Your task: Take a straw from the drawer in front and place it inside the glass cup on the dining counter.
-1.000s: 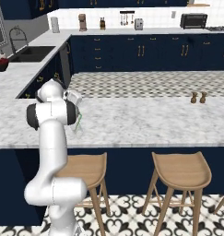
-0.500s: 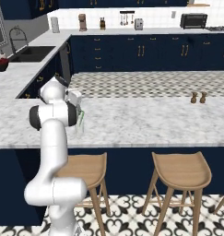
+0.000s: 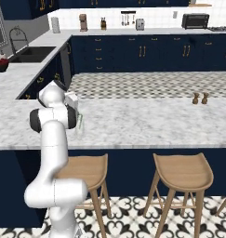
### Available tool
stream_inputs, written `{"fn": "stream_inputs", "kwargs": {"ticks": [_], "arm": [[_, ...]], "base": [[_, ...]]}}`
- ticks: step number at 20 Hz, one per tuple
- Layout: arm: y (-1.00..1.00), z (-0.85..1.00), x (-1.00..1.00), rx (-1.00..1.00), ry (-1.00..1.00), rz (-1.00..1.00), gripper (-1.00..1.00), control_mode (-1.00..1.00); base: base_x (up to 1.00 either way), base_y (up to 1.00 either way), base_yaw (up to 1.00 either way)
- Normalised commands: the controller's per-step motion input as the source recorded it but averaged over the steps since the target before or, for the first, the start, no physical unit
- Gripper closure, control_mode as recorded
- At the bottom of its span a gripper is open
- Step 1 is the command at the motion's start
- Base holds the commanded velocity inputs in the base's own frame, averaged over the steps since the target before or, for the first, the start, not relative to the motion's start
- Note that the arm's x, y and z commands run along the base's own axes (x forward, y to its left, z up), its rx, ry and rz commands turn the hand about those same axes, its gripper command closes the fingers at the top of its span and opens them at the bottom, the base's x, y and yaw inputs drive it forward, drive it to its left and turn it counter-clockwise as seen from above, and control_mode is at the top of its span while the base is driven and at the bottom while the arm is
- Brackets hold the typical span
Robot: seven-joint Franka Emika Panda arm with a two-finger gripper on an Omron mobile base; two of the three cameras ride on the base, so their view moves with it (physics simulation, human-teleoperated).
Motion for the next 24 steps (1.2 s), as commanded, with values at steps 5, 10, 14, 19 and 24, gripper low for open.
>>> {"fn": "stream_inputs", "kwargs": {"ticks": [5, 10, 14, 19, 24], "arm": [[0.05, -0.05, -0.1, -0.02, 0.0, -0.03, -1.0, -1.0], [0.0, 0.0, -0.25, 0.0, 0.0, -0.03, -1.0, -1.0], [0.0, 0.09, -0.11, 0.0, 0.01, -0.03, -1.0, -1.0], [0.0, 0.33, -0.06, 0.15, 0.03, 0.0, -1.0, -1.0], [0.0, 0.0, 0.0, 0.18, 0.01, 0.0, -1.0, -1.0]], "base": [[0.0, 0.0, 0.0], [0.0, 0.0, 0.0], [0.0, 0.0, 0.0], [0.0, 0.0, 0.0], [0.0, 0.0, 0.0]]}}
